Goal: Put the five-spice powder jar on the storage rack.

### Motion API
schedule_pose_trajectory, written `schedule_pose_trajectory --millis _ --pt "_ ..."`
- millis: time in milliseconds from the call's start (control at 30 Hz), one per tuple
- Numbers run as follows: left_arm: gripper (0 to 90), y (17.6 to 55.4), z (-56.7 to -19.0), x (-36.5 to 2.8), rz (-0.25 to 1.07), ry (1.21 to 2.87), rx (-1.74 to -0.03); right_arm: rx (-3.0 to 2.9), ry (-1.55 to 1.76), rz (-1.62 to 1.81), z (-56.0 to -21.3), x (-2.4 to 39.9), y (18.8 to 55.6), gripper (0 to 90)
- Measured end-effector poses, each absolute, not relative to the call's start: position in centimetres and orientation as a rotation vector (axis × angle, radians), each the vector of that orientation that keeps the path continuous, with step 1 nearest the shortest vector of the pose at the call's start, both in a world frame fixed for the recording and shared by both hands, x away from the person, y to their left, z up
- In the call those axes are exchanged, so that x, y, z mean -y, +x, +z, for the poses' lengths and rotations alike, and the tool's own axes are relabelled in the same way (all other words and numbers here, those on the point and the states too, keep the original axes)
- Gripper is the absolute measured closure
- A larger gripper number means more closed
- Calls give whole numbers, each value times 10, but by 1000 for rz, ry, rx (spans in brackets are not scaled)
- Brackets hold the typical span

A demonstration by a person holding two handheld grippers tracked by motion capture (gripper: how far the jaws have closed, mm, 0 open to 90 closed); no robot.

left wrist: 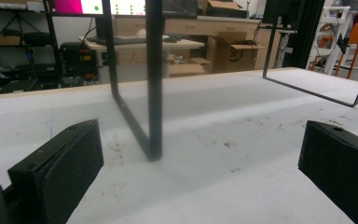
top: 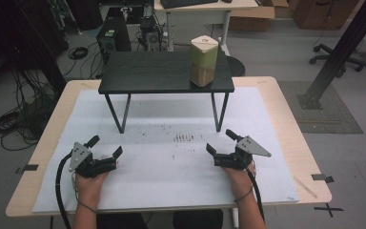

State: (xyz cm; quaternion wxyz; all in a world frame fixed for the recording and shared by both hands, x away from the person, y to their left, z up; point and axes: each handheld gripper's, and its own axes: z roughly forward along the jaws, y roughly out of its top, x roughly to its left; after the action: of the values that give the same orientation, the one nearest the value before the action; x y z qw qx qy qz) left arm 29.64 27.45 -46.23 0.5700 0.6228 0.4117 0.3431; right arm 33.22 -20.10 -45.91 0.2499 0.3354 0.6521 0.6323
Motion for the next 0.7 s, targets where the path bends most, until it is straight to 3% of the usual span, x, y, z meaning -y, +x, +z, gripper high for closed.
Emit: schedule_pose_trajectory --millis 700 --pt "2 296 -462 -275 805 1458 -963 -1774 922 1727 -460 202 332 22"
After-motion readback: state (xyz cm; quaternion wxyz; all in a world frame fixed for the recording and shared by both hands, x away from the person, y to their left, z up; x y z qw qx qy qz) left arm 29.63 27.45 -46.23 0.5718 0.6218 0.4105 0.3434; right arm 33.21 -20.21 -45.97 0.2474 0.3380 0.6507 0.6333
